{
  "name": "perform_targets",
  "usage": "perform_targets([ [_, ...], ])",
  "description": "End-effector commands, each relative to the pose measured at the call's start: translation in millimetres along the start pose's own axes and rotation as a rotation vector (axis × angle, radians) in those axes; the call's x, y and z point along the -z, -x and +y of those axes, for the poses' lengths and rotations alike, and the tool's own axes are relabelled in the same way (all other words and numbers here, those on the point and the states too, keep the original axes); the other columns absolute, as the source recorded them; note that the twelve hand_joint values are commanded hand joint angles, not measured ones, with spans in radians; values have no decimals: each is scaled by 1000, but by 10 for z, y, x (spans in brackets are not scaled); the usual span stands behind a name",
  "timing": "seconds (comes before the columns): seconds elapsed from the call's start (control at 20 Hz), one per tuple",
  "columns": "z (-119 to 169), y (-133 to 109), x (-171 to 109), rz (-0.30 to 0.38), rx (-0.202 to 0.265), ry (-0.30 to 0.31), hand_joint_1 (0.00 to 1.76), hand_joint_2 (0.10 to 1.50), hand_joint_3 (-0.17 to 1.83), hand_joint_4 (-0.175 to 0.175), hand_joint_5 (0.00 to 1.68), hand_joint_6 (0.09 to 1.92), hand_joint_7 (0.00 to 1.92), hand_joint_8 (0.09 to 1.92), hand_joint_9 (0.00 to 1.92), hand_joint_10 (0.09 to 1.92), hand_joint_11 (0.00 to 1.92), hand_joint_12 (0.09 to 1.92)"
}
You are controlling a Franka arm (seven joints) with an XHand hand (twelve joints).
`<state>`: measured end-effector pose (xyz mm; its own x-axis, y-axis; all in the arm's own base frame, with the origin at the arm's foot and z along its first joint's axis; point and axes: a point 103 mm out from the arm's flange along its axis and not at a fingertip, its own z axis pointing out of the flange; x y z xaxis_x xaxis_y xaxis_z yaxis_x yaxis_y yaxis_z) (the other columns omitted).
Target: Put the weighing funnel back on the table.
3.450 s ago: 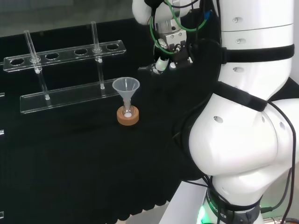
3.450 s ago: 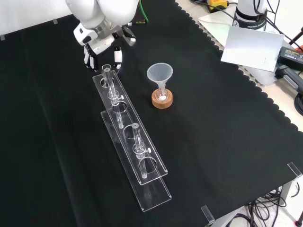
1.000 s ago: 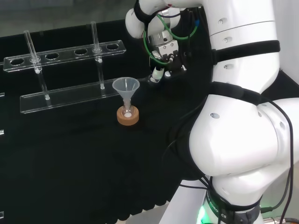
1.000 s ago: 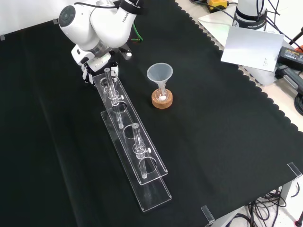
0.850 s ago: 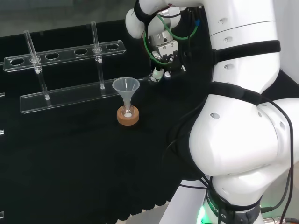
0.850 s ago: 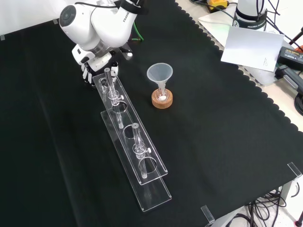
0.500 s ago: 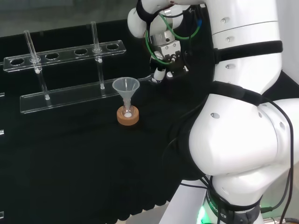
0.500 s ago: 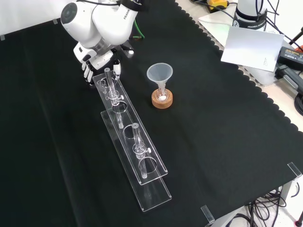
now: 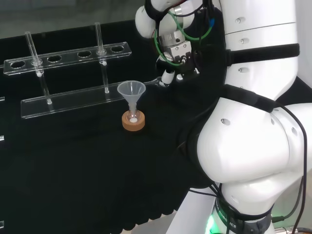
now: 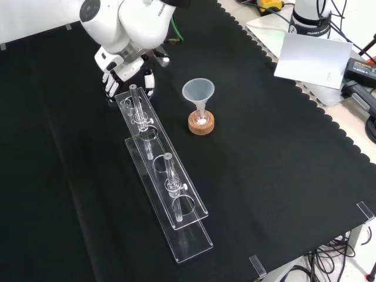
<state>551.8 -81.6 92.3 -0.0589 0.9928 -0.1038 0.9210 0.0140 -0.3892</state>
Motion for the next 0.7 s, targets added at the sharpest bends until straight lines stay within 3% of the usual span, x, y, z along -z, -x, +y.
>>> perform_targets([
  [0.05, -228, -49, 272, 17, -3, 52, 856, 572, 550, -5, 390, 312, 359, 671, 641, 520, 407, 1312],
  [0.7, -861, -159, 719, 8, -30, 108, 817, 590, 516, -4, 406, 167, 339, 663, 595, 566, 373, 1336],
])
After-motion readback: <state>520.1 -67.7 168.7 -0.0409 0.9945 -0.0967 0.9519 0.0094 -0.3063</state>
